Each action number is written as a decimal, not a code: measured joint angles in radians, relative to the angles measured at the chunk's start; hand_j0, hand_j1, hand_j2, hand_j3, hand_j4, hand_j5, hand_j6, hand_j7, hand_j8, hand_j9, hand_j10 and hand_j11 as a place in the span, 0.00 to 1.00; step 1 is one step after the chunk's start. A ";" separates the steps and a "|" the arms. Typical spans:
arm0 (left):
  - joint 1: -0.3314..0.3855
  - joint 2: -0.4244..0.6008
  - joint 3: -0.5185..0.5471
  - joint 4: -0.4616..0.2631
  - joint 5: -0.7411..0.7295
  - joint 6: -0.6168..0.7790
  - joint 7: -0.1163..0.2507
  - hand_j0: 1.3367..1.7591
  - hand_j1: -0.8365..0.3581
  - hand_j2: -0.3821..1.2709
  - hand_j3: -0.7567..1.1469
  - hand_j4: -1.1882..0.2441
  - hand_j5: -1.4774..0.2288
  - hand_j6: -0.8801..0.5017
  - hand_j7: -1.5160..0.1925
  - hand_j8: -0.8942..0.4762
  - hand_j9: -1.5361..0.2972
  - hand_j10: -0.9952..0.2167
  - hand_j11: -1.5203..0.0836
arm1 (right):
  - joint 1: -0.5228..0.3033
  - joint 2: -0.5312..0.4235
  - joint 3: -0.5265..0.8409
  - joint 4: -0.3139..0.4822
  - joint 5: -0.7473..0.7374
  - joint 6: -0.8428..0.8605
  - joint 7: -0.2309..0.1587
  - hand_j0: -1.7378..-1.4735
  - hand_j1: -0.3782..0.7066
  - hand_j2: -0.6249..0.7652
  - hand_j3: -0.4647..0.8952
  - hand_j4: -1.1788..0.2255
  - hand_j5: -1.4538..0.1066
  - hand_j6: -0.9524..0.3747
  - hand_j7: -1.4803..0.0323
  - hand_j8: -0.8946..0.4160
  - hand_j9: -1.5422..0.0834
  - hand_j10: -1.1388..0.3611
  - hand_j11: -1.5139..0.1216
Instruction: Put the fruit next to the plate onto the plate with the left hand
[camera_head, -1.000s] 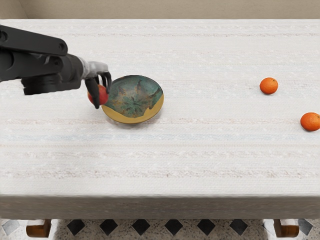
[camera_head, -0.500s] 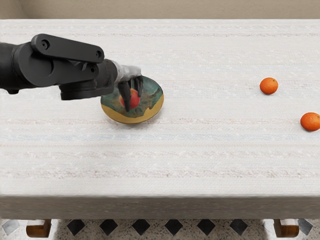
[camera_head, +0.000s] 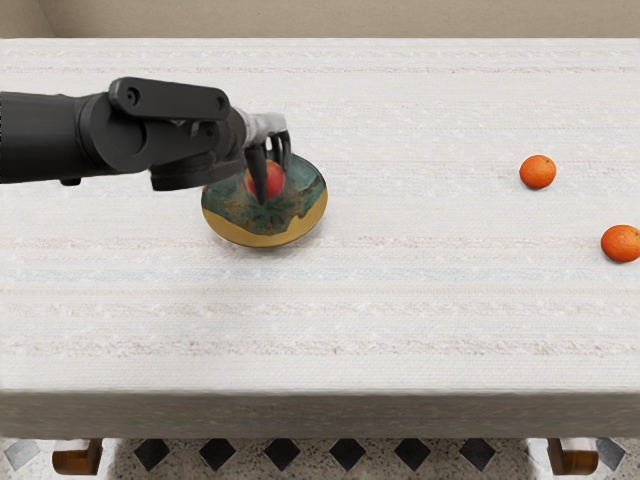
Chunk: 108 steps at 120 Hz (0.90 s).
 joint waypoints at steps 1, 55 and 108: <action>0.001 -0.002 0.000 0.001 0.000 0.000 0.000 0.75 0.50 0.50 0.40 0.27 0.17 0.33 0.22 0.35 0.22 0.23 0.24 | 0.000 0.000 0.000 0.000 0.000 0.000 0.000 0.30 0.06 0.45 0.34 0.82 0.91 0.70 0.96 0.66 0.93 0.74 0.90; 0.010 0.020 -0.019 0.039 -0.007 0.006 0.000 0.76 0.68 0.30 0.40 0.58 0.58 0.41 0.61 0.43 0.58 0.53 0.65 | 0.000 0.000 0.000 0.000 0.000 0.000 0.000 0.30 0.06 0.45 0.34 0.82 0.91 0.70 0.96 0.66 0.93 0.74 0.90; 0.249 0.464 -0.430 -0.152 -0.061 -0.292 -0.005 0.76 0.73 0.27 0.40 0.65 0.66 0.45 0.69 0.46 0.65 0.60 0.73 | 0.000 0.000 0.000 0.000 0.000 0.000 0.000 0.30 0.06 0.45 0.34 0.82 0.91 0.70 0.96 0.66 0.93 0.74 0.90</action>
